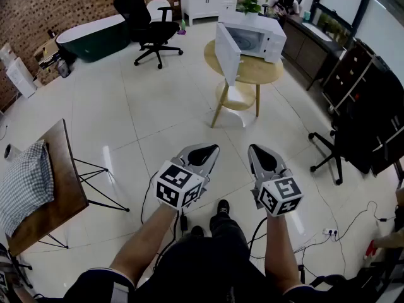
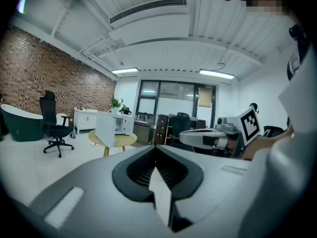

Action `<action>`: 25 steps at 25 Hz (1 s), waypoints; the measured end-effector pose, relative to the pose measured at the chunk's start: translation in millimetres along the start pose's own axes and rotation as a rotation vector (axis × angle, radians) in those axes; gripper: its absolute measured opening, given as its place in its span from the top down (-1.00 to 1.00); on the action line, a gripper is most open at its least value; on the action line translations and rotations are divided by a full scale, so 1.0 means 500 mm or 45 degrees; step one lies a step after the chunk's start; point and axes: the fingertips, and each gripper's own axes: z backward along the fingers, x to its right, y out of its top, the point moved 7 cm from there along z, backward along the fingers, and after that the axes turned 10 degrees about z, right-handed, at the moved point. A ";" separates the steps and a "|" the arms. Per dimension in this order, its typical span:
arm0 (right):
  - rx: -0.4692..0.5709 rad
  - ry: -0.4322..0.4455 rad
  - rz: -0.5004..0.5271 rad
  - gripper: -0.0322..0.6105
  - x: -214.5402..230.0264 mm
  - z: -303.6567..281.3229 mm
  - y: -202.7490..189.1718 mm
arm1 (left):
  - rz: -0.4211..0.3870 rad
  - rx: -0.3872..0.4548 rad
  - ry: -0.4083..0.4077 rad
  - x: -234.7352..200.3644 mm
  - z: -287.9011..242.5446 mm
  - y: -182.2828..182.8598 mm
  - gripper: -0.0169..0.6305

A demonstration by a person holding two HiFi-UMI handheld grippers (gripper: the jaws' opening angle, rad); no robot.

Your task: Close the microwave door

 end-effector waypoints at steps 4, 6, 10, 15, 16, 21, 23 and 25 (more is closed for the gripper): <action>-0.001 0.002 -0.001 0.89 0.029 -0.018 -0.004 | -0.001 0.002 0.004 -0.013 -0.031 0.009 0.91; 0.001 0.004 -0.002 0.89 0.044 -0.028 -0.003 | 0.000 0.003 0.005 -0.019 -0.047 0.015 0.91; 0.011 0.007 -0.001 0.89 0.080 -0.056 0.003 | -0.002 0.007 0.007 -0.038 -0.086 0.033 0.91; 0.022 0.015 -0.002 0.89 0.144 -0.102 0.007 | -0.010 0.010 0.020 -0.067 -0.151 0.062 0.91; 0.027 0.018 -0.001 0.89 0.158 -0.113 0.009 | -0.014 0.012 0.025 -0.074 -0.164 0.068 0.91; 0.056 0.047 0.015 0.89 0.224 -0.163 0.020 | -0.029 0.033 0.060 -0.105 -0.227 0.103 0.91; 0.063 0.063 0.022 0.89 0.251 -0.178 0.025 | -0.029 0.043 0.077 -0.112 -0.252 0.115 0.91; 0.064 0.083 0.030 0.89 0.277 -0.193 0.031 | -0.022 0.052 0.093 -0.119 -0.276 0.128 0.91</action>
